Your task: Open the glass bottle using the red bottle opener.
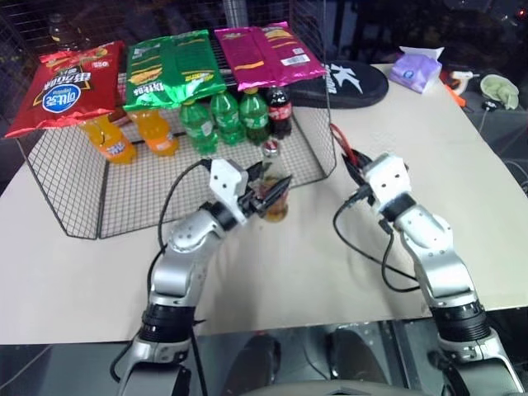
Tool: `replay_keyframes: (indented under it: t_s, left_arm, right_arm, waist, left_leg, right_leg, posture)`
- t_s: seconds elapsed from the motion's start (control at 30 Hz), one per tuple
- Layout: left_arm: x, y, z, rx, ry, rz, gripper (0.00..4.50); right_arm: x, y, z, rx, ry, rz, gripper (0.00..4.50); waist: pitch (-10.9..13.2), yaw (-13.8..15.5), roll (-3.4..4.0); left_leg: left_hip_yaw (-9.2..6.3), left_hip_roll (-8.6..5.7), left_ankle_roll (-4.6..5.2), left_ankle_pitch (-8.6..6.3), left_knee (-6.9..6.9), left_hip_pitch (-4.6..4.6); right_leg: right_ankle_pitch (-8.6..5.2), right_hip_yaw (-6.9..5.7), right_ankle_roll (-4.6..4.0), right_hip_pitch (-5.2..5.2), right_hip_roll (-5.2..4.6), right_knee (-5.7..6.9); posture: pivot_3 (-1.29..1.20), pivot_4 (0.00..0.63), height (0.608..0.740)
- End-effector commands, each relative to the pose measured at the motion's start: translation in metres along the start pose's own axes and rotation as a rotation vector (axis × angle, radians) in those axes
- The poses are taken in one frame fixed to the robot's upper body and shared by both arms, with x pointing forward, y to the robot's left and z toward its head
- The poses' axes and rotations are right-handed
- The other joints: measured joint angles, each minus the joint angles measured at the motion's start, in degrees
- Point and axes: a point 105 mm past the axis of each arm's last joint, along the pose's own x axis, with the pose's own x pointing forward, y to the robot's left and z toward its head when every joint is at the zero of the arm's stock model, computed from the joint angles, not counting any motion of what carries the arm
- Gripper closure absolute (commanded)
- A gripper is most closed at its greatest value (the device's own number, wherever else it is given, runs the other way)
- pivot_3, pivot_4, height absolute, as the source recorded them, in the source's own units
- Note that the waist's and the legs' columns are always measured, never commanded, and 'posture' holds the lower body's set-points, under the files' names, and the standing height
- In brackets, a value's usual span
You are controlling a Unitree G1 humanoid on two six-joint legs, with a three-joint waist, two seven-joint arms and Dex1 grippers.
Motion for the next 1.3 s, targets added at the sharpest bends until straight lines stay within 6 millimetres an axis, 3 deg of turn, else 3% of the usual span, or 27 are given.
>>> replay_keyframes:
  t_s: [0.03,0.3,0.33,0.43,0.73,1.3]
  left_arm:
    - [0.0014,-0.0118,0.0128,0.043,-0.063,-0.042,2.17]
    - [-0.0024,-0.0096,0.0093,0.029,-0.074,-0.021,2.17]
    - [-0.0024,-0.0088,0.0086,0.035,-0.072,-0.016,1.13]
    - [-0.0023,-0.009,0.0081,0.048,-0.074,-0.011,0.01]
    - [-0.0023,-0.0089,0.0172,0.053,-0.125,0.0,0.01]
    - [0.0007,-0.0048,0.0121,0.012,-0.17,0.019,0.01]
  right_arm:
    - [0.002,0.0014,0.0176,-0.041,-0.076,-0.001,4.5]
    - [0.0019,0.0046,0.0171,-0.043,-0.081,0.004,4.5]
    - [0.0022,0.0049,0.017,-0.044,-0.081,0.006,4.5]
    - [0.0027,0.0059,0.0166,-0.047,-0.081,0.014,4.5]
    - [0.003,0.0085,0.0113,-0.042,-0.072,0.027,4.5]
    - [0.0027,0.0077,0.009,-0.053,-0.071,0.039,4.5]
  waist:
    - [0.0,0.0,0.0]
    - [0.0,0.1,0.0]
    - [0.0,0.2,0.0]
    - [0.0,0.1,0.0]
    - [0.0,0.1,0.0]
    - [0.0,0.0,0.0]
  left_leg:
    - [0.0,0.0,0.0,0.0,0.0,0.0]
    - [0.0,-0.01,0.0,0.0,0.01,0.01]
    - [0.0,-0.01,0.0,0.0,0.0,0.01]
    - [0.0,-0.01,0.0,0.0,0.01,0.02]
    - [0.01,0.0,0.0,0.0,0.0,0.02]
    - [0.01,0.0,0.0,0.0,0.01,0.02]
  right_leg:
    - [0.0,0.0,0.0,0.0,0.0,0.0]
    - [0.0,0.0,0.0,0.01,-0.01,-0.01]
    - [0.0,0.0,0.0,0.01,-0.01,-0.01]
    - [0.0,0.0,0.0,0.02,-0.01,0.0]
    - [0.0,0.01,0.0,0.02,0.0,0.0]
    - [0.0,0.01,0.0,0.02,0.0,0.0]
  posture:
    - [0.0,0.15,0.74]
    - [0.0,0.15,0.74]
    - [0.0,0.15,0.74]
    - [0.0,0.15,0.74]
    - [0.0,0.15,0.74]
    - [0.0,0.15,0.74]
